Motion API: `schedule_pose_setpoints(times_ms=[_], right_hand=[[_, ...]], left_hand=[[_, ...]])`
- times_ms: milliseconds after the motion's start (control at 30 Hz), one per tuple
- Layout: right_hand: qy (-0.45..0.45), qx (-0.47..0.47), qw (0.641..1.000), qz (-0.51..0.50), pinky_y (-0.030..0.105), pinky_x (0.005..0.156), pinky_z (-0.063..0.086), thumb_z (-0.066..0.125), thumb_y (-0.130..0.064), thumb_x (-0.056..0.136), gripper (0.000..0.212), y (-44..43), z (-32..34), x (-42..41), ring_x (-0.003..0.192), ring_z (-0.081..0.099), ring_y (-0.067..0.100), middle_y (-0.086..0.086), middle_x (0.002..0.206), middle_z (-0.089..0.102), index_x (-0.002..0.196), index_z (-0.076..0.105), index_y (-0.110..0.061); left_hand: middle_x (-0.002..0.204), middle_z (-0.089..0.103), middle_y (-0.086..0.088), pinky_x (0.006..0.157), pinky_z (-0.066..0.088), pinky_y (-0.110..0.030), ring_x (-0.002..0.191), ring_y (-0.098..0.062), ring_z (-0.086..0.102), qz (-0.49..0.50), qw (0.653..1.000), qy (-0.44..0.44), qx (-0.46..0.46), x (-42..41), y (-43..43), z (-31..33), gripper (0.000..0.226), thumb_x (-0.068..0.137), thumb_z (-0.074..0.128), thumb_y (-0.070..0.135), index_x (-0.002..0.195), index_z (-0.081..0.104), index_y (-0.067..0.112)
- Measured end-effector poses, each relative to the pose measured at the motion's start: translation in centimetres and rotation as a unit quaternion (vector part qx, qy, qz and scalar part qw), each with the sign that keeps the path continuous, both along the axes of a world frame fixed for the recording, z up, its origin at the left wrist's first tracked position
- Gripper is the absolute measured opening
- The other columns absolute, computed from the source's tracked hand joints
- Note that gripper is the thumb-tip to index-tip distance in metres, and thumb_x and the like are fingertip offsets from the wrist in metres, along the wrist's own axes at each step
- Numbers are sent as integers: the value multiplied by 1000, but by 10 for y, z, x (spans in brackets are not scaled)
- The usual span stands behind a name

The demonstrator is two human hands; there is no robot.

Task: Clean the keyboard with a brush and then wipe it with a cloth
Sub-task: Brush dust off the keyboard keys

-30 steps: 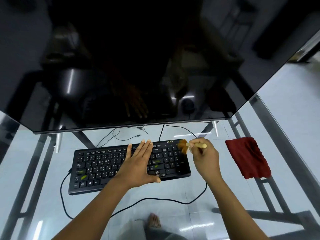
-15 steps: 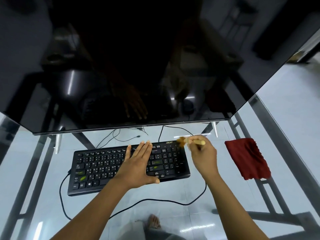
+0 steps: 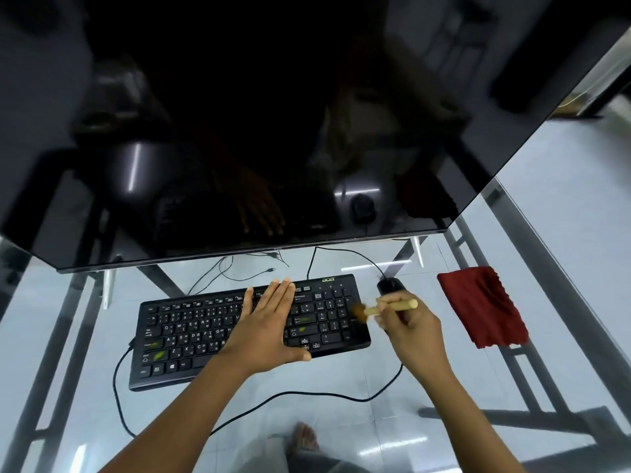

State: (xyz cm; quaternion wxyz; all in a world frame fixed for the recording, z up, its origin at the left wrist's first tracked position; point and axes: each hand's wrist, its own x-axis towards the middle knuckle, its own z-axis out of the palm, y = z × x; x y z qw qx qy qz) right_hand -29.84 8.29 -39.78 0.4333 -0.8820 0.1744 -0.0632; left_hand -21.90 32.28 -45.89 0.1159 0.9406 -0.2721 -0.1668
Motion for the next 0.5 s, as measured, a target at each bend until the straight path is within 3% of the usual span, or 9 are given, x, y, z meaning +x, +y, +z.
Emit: schedule_pose_setpoints(times_ms=[100,167,200,267,333,433,500], right_hand=[[38,39,997,45,14,73,55,57,-6,95,12,11,2,3,72,68,4,2,77,75,87,66,-8],[-8,39,999,-24,4,72,46,60,-4,93,12,8,1,9,79,64,-2,2,86,71,87,67,-11],[-18,67,997,-45,4,73,47,60,-4,93,10,7,1,13,81,66,-1,2,88,71,89,67,-10],[19,114,993,-9,19,76,56,60,-10,95,6,10,1,20,80,71,13,7,85,75,91,65,-8],[74,89,993,14,29,76,58,58,-11,95,10,17,1,26,79,71,21,5,83,75,88,65,-14],[21,-11,998,-61,29,78,51,59,-12,93,17,20,3,41,82,66,16,-4,91,70,84,65,-25],[37,31,999,4,31,81,55,58,-14,95,12,23,4,45,83,71,17,0,91,73,88,65,-20]], left_hand=[[157,-22,7,116,-15,-51,141,-9,-29,-4,1000,-2,3,-1,1,1,126,66,50,85,151,-16,20],[158,-21,6,116,-15,-51,141,-8,-28,-3,1000,0,-4,0,1,1,126,66,51,85,151,-14,19],[158,-21,6,116,-15,-51,141,-8,-28,-1,1000,0,-6,0,1,1,126,66,51,84,151,-14,19],[158,-22,7,116,-15,-51,141,-8,-29,-4,1000,-1,-2,-1,1,2,125,66,50,84,151,-15,19],[158,-22,7,116,-14,-51,141,-8,-29,-6,1000,0,1,0,2,2,125,67,49,85,151,-15,20],[157,-23,7,116,-14,-51,140,-8,-30,-4,1000,-2,-1,0,1,1,125,66,48,85,151,-15,20],[158,-23,7,116,-15,-51,140,-8,-30,-6,1000,-4,-2,0,1,0,125,66,48,85,151,-15,20]])
